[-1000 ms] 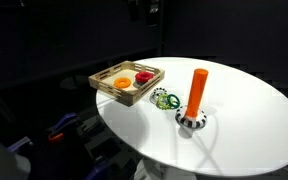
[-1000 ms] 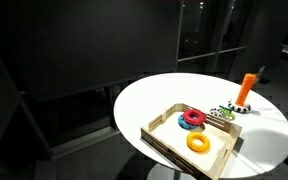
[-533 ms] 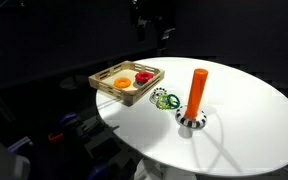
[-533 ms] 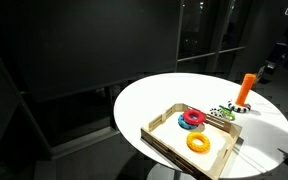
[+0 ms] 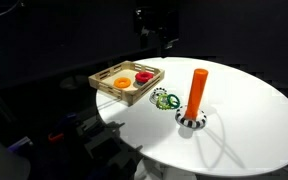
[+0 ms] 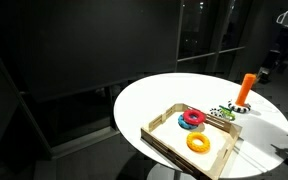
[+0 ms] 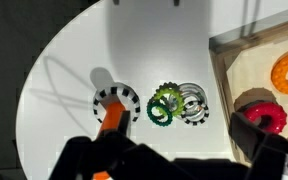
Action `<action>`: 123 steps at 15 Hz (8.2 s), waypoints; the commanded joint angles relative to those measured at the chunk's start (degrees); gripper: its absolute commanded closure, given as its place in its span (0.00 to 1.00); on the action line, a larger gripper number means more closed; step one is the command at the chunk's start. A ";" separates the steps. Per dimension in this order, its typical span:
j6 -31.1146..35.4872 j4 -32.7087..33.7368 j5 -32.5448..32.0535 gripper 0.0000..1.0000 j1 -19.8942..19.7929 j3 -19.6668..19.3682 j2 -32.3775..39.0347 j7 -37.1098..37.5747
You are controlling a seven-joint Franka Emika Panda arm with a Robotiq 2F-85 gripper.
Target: Move the dark green ring from the table to the tray
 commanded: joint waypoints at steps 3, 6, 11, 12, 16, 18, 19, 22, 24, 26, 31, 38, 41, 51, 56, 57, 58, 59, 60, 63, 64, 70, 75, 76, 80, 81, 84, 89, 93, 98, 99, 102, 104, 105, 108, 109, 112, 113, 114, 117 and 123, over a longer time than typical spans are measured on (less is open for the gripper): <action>-0.11 0.14 -0.13 0.00 0.34 -0.35 -0.01 0.08; 0.83 1.56 -1.75 0.00 -0.77 0.85 2.44 6.00; 4.36 4.96 -4.09 0.00 -0.73 2.83 9.25 17.60; 4.80 6.00 -4.56 0.00 -0.48 3.08 11.10 19.35; 5.59 9.99 -7.20 0.00 0.29 2.87 18.06 25.52; 5.70 12.09 -7.99 0.00 0.78 1.95 21.52 27.06; 5.69 13.16 -8.44 0.00 1.03 1.49 23.17 27.75; 6.00 16.33 -9.04 0.00 1.87 -0.24 28.29 29.18; 6.11 18.31 -9.22 0.00 2.83 -1.50 31.36 30.13; 6.07 20.19 -9.31 0.00 4.18 -2.83 34.27 31.82; 6.79 24.01 -10.13 0.00 8.84 -5.65 40.45 38.45; 6.41 28.66 -10.82 0.00 12.67 -8.06 45.78 43.31; 6.20 30.00 -10.84 0.00 13.23 -8.87 46.90 43.89; 5.95 31.72 -10.80 0.00 14.10 -10.09 49.35 44.59; 5.69 32.03 -10.70 0.21 14.59 -10.41 50.03 44.56; 5.62 32.06 -10.66 0.27 14.63 -10.45 50.07 44.56; 5.54 32.09 -10.62 0.26 14.63 -10.48 50.08 44.56; 5.49 32.12 -10.61 0.30 14.65 -10.53 50.08 44.59; 5.51 32.08 -10.65 0.39 14.69 -10.61 50.00 44.68; 5.54 31.94 -10.57 0.69 14.74 -10.69 49.50 44.86; 5.58 31.90 -10.57 0.78 14.76 -10.70 49.35 44.98; 5.20 31.48 -9.79 0.95 14.38 -10.20 47.45 45.10; 3.39 30.57 -7.82 0.95 13.64 -8.44 43.56 43.71; 2.74 30.50 -7.35 0.95 13.43 -7.91 42.67 43.40; -0.88 30.28 -3.04 0.95 12.48 -5.05 38.51 42.00; -1.54 30.19 -2.29 0.96 12.46 -4.56 37.61 41.98; -2.97 29.92 -1.49 0.96 12.64 -3.40 35.37 42.37; -2.48 30.73 -3.00 0.85 12.81 -3.04 35.96 43.69; -2.51 30.55 -2.99 0.85 12.67 -3.04 35.84 43.68; -2.05 30.87 -4.65 0.95 14.13 -1.81 36.17 43.65; -2.01 30.94 -4.88 0.95 14.44 -1.36 36.19 43.61; -1.86 31.05 -5.26 0.95 15.86 0.54 36.33 43.17; -1.65 30.96 -5.15 0.95 16.80 1.79 36.42 42.79; -1.44 30.81 -4.93 0.95 17.32 2.48 36.49 42.51; -0.77 30.52 -4.88 0.95 18.92 4.22 36.86 41.97; -0.47 30.43 -4.72 0.95 19.36 4.77 37.04 41.71; 0.08 30.27 -4.50 0.95 20.60 6.02 37.51 41.05; 0.16 30.16 -4.37 0.95 20.91 6.37 37.62 40.75; 0.29 30.01 -4.08 0.95 21.12 6.73 37.74 40.29; 0.55 29.54 -3.74 0.95 21.74 7.61 38.31 39.29; 1.27 27.98 -4.39 0.95 23.08 8.08 38.40 39.13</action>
